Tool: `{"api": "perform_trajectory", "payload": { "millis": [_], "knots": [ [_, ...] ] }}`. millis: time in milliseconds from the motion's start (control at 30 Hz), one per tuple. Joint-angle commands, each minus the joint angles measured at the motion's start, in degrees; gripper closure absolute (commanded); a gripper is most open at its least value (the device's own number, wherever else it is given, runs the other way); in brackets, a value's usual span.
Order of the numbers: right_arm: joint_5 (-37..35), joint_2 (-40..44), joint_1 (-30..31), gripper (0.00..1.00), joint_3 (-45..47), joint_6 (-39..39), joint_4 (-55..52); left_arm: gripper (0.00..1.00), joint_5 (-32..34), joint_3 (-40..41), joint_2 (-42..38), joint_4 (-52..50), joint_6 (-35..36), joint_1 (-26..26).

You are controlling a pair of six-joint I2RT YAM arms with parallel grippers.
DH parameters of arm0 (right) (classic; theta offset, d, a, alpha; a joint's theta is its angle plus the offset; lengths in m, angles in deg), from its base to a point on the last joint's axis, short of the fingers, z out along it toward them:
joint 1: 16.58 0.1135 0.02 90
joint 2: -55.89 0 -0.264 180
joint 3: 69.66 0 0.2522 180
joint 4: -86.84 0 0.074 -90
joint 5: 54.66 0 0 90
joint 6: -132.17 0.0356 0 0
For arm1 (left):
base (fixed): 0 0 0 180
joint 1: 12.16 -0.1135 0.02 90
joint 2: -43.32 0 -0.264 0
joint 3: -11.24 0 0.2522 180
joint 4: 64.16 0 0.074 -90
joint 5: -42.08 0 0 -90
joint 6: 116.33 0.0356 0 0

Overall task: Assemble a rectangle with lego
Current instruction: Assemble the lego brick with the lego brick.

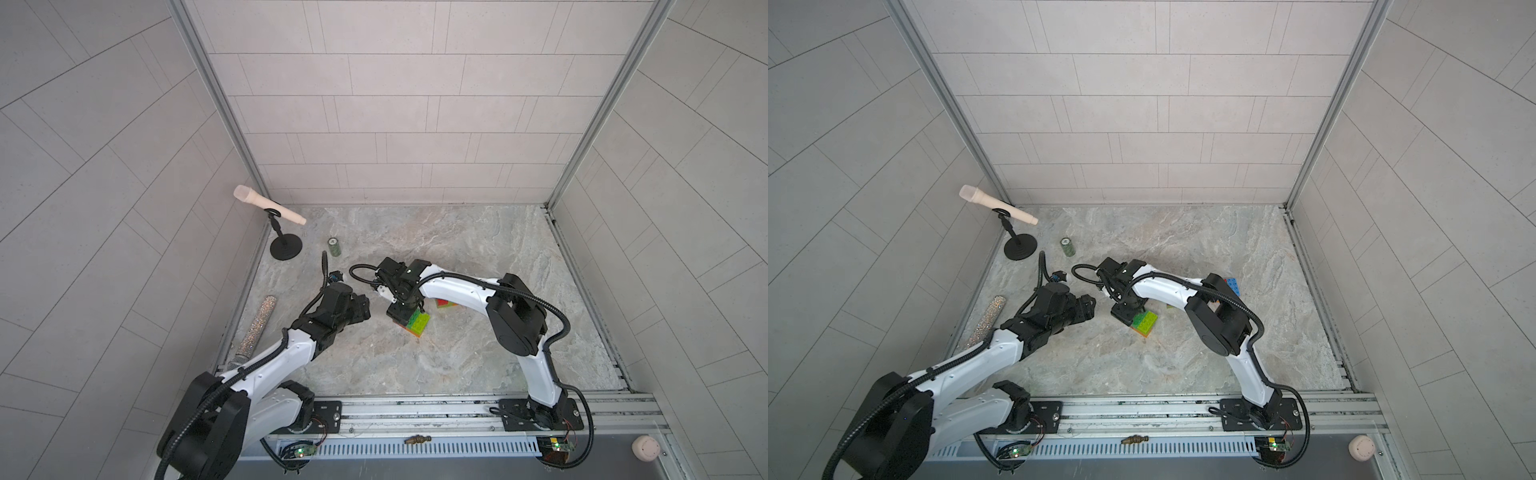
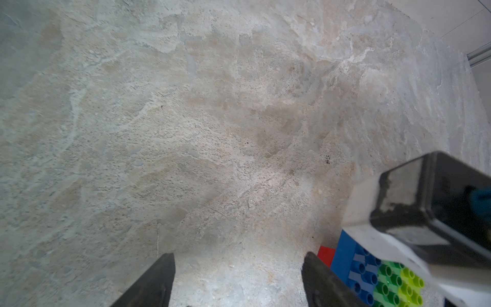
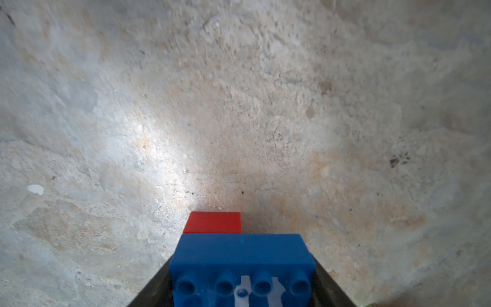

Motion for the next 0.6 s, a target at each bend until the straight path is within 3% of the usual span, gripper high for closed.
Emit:
{"api": "perform_trajectory", "payload": {
  "millis": [0, 233, 400, 467, 567],
  "knots": [
    [-3.1, -8.3, -1.1, 1.00, 5.5, -1.7, -3.1, 0.20, 0.8, -1.7, -1.1, -1.4, 0.6, -0.3],
    [-5.5, -11.4, -1.4, 1.00, 6.9, -1.8, -2.6, 0.20, 2.3, -2.3, -2.9, -4.0, 1.1, -0.4],
    [-7.0, -9.8, -0.5, 0.97, 2.1, -2.5, -5.5, 0.20, 3.8, -3.8, -3.8, -7.2, 0.9, -1.1],
    [-6.1, -7.5, 0.1, 0.81, 0.2, -2.6, -6.1, 0.20, 4.0, -4.5, -4.4, -8.7, 0.9, -1.8],
    [-5.8, -4.7, 1.0, 0.47, -2.6, -2.6, -7.0, 0.20, 3.3, -4.7, -5.0, -9.8, 1.2, -3.0]
  ]
}}
